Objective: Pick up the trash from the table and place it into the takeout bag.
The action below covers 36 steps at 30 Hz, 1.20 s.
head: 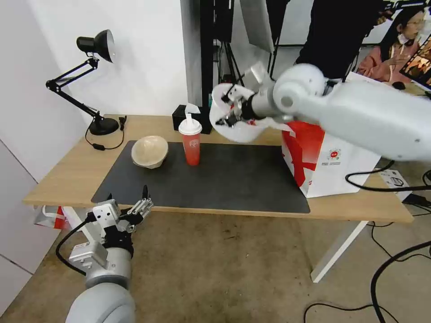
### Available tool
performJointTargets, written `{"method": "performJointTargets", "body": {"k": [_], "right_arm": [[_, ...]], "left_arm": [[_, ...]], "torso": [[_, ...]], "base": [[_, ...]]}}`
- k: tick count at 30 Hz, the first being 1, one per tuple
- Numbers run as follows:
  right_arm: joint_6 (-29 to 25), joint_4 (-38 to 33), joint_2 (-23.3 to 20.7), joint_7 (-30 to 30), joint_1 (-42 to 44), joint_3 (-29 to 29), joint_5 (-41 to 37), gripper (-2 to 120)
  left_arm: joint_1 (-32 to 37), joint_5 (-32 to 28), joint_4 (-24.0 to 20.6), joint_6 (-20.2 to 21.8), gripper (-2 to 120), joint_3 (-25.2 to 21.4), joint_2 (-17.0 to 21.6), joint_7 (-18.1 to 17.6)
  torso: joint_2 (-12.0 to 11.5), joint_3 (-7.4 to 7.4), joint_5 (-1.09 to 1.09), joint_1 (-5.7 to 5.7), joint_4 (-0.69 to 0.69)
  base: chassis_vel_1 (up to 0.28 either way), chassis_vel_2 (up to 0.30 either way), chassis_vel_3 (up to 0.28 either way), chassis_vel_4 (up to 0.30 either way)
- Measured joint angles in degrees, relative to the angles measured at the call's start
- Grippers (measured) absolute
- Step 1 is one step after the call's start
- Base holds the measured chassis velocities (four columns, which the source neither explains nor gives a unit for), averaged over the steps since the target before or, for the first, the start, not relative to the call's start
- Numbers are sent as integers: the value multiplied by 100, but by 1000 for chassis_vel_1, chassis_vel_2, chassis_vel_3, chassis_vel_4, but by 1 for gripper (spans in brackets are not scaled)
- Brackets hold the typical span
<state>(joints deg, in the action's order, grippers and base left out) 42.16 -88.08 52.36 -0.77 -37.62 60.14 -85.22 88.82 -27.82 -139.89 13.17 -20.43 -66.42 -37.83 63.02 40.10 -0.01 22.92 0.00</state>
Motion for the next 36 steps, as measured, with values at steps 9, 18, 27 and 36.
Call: {"method": "performJointTargets", "body": {"k": [9, 18, 27, 36], "right_arm": [[-2, 153, 184, 40, -380, 116, -161, 0], [-2, 530, 416, -46, -683, 149, -198, 0], [-2, 900, 630, -193, -892, 196, -148, 0], [-2, 1040, 680, -264, -994, 182, -95, 0]], "left_arm": [[76, 9, -88, -16, 100, -22, 31, 5], [-23, -18, -88, -19, 100, -10, 65, 9], [-90, -41, -52, -18, 100, 0, 74, 16], [-87, -50, -70, -14, 100, -9, 98, 16]], "torso": [[0, 0, 0, 0, 0], [0, 0, 1, 0, 0], [0, 0, 0, 0, 0], [0, 0, 1, 0, 0]], "base": [[0, 0, 0, 0], [0, 0, 0, 0], [0, 0, 0, 0], [0, 0, 0, 0]]}}
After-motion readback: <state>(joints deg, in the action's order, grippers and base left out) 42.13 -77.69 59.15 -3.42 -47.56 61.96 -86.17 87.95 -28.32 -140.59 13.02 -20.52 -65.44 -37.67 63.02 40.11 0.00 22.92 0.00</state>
